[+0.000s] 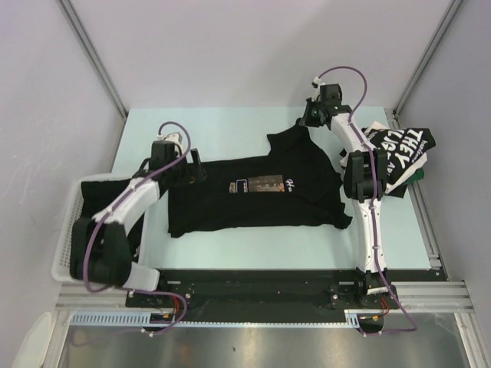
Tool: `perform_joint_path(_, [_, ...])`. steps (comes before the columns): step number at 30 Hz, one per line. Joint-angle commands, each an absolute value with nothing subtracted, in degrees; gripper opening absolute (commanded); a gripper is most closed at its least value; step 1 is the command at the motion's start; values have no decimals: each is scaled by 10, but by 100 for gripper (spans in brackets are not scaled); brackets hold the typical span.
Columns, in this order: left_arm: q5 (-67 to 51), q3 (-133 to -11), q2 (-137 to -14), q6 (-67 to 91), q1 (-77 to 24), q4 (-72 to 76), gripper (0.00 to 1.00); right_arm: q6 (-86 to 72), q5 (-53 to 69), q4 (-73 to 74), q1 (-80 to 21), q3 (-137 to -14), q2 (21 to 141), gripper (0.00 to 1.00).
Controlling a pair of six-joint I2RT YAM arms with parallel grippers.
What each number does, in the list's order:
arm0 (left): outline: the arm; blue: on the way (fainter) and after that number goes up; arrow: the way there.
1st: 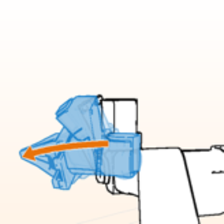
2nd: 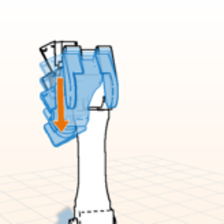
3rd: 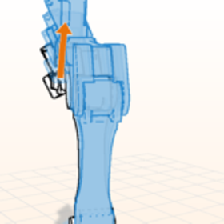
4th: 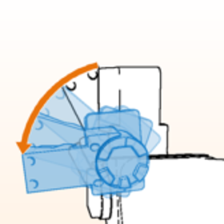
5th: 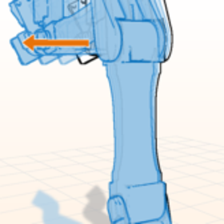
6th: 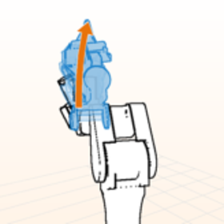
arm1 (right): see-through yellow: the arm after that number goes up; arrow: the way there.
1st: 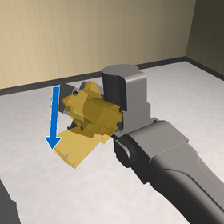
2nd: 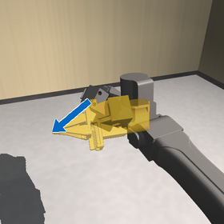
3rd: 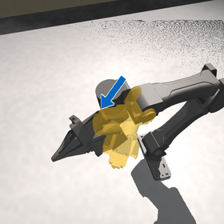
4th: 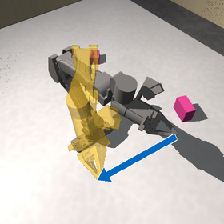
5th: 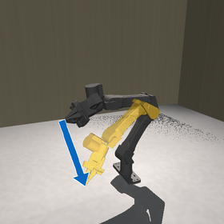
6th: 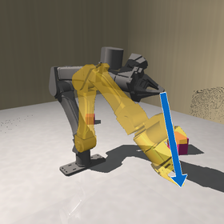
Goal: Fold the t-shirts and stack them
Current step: Grap the side of the flattened tshirt furthest away from the robot with both arms
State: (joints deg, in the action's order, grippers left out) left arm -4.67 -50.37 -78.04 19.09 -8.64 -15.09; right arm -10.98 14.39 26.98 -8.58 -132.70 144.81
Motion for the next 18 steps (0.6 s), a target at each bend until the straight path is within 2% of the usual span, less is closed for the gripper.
perform_joint_path(1, [-67, -607, -886, 163, -63, -131, 100, -82, 135, 297, -84, -1313, 1405, 0])
perform_joint_path(9, [-107, -710, -1007, 180, -7, -78, 99, -66, 127, 316, -84, -1289, 1383, 0])
perform_joint_path(14, [-42, -856, -1114, 144, 19, -231, 100, -62, 119, 334, -82, -1292, 1381, 0])
perform_joint_path(18, [-2, -894, -1138, 108, 20, -257, 99, -61, 117, 339, -82, -1293, 1381, 0])
